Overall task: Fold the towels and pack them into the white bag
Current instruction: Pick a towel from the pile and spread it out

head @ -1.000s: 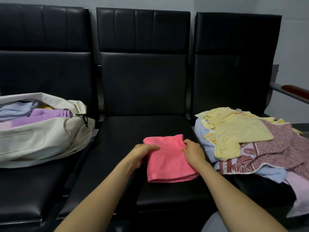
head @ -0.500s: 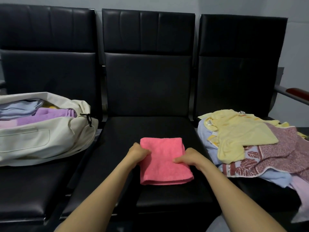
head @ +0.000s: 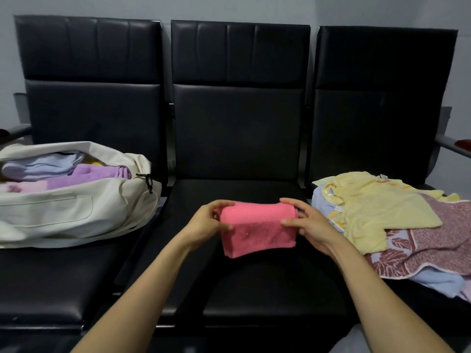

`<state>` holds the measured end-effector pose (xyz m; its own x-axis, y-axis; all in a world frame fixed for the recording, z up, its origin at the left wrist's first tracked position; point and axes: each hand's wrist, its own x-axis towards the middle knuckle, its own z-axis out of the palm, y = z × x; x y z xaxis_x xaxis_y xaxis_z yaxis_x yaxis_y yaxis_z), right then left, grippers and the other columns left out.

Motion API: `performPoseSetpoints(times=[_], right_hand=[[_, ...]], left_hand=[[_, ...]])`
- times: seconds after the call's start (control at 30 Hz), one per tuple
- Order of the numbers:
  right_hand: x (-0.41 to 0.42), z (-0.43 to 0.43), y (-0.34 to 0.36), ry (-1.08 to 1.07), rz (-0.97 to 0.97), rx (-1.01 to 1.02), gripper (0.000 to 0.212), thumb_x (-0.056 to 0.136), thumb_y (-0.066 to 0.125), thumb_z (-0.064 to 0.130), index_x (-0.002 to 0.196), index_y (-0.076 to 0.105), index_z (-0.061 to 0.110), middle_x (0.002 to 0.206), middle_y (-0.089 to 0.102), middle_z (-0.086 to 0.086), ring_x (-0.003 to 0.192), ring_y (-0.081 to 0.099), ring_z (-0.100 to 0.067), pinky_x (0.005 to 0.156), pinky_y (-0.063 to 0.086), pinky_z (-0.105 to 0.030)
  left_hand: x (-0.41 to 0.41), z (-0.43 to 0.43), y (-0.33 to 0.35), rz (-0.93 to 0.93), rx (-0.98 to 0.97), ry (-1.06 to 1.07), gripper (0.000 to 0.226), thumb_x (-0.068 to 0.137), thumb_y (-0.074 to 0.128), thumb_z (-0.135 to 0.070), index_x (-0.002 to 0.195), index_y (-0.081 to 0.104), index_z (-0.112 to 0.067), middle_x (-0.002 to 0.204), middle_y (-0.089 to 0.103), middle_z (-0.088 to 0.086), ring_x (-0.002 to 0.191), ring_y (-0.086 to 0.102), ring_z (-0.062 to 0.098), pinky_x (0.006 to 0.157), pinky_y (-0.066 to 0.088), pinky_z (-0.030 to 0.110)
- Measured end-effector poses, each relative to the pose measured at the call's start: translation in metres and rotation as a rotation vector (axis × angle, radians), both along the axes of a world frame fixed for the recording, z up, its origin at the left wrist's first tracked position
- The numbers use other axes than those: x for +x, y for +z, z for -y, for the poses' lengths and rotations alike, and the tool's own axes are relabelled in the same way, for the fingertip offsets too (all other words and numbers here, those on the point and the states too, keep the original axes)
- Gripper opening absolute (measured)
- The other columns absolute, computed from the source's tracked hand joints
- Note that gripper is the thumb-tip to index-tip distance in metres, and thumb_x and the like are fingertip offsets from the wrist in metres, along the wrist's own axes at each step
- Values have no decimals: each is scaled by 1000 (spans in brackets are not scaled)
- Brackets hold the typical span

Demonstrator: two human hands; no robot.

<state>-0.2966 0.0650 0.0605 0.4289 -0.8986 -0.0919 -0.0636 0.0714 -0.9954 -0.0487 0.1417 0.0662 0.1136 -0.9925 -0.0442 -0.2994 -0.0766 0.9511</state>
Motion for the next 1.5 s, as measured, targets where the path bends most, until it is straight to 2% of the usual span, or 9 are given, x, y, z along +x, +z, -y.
performPoseSetpoints(times=[0.13, 0.27, 0.43, 0.6, 0.7, 0.8, 1.0, 1.2, 1.5], right_hand=[[8, -11, 3, -19, -254, -335, 56, 69, 78, -2, 109, 62, 34, 116, 58, 11, 107, 57, -11, 87, 53, -30], [17, -19, 5, -75, -476, -558, 55, 72, 72, 2, 114, 57, 34, 110, 58, 14, 95, 56, -2, 72, 45, -15], [26, -23, 8, -193, -636, -748, 41, 75, 67, 9, 111, 59, 27, 107, 57, 6, 103, 53, -16, 86, 47, -34], [32, -27, 10, -203, -630, -760, 34, 71, 77, 19, 100, 59, 24, 111, 38, 5, 105, 36, -10, 86, 33, -24], [35, -21, 7, -163, -313, -567, 33, 67, 77, 21, 94, 58, 21, 108, 56, 1, 98, 54, -14, 83, 46, -30], [39, -16, 7, -146, -117, -316, 26, 82, 74, 26, 100, 55, 23, 103, 64, -1, 95, 62, -15, 78, 51, -30], [47, -11, -9, -96, -215, 85, 34, 93, 59, 39, 105, 58, 7, 89, 69, -6, 83, 67, -17, 75, 52, -31], [49, -19, -19, 58, -253, 181, 24, 87, 65, 4, 110, 59, 7, 99, 71, -14, 88, 70, -23, 77, 56, -32], [134, -7, 19, -36, -227, -85, 39, 79, 69, -2, 113, 56, 13, 109, 67, -10, 100, 65, -22, 92, 53, -41]], left_hand=[[-3, -10, -3, 460, -190, 144, 65, 76, 73, -5, 133, 51, -27, 108, 46, 1, 94, 45, 11, 79, 36, 15], [-6, -16, -8, 492, -298, 145, 67, 78, 65, -2, 137, 42, -23, 111, 35, -2, 102, 42, 11, 86, 33, 15], [-7, -19, -8, 539, -365, 219, 61, 74, 62, 2, 130, 50, -18, 107, 38, -3, 96, 43, 10, 85, 37, 17], [17, -25, -5, 710, -481, 236, 43, 61, 66, -25, 102, 64, -14, 101, 40, -1, 95, 43, 17, 83, 44, 27], [27, -30, 5, 457, -412, 199, 41, 53, 58, -44, 85, 57, -17, 100, 51, -3, 93, 47, 9, 79, 38, 10], [34, -29, 8, 78, -196, 170, 38, 67, 66, -40, 94, 52, -17, 90, 60, 0, 77, 56, 10, 71, 49, 27], [29, -19, -15, -343, 189, 254, 29, 92, 63, -26, 107, 55, -2, 86, 65, 10, 61, 63, 15, 49, 51, 27], [38, -25, -27, -351, 346, 182, 30, 76, 72, 8, 103, 60, 9, 81, 68, 14, 63, 67, 20, 52, 54, 29], [97, -20, 11, -265, -65, 348, 35, 85, 60, 9, 109, 52, -15, 94, 62, 5, 79, 59, 14, 61, 51, 25]])
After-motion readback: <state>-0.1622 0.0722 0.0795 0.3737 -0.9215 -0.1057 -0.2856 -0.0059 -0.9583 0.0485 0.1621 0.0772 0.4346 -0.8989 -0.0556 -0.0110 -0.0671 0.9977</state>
